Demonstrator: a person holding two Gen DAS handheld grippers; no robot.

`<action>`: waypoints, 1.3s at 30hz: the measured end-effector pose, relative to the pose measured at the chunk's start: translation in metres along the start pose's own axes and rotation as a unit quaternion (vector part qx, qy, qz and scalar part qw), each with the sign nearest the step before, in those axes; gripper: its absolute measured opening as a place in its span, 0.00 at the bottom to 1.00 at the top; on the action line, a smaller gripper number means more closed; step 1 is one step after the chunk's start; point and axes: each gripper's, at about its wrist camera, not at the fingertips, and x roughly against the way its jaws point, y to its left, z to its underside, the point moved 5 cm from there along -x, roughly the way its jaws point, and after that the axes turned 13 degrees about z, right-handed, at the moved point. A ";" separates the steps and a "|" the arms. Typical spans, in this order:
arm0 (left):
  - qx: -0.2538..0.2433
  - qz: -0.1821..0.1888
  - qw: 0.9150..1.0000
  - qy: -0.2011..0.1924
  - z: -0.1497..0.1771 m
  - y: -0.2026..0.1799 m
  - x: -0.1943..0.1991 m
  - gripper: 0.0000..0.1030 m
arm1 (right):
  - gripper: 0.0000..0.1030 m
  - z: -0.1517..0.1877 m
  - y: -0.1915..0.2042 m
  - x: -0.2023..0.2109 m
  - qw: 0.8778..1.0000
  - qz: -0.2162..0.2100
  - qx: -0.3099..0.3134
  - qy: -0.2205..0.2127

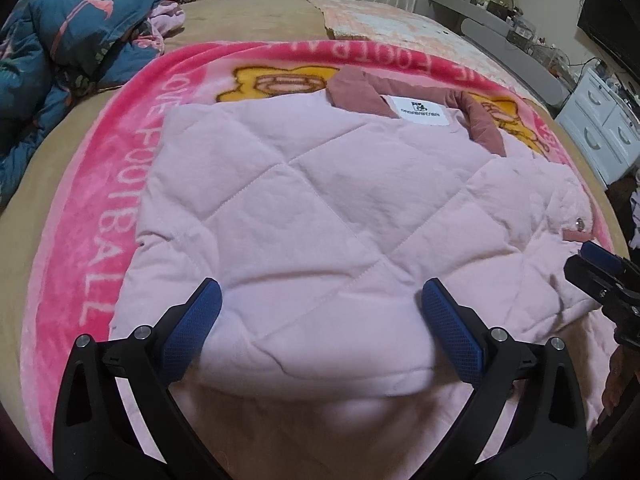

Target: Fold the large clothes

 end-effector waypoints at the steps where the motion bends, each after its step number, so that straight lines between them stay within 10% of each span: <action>1: 0.000 0.001 1.000 0.000 0.000 -0.002 0.004 0.91 | 0.89 0.000 -0.001 0.004 1.000 0.002 -0.002 -0.003; 39: -0.032 0.011 0.997 -0.068 0.030 -0.063 0.128 0.91 | 0.89 0.013 -0.031 0.149 0.995 -0.014 -0.036 -0.095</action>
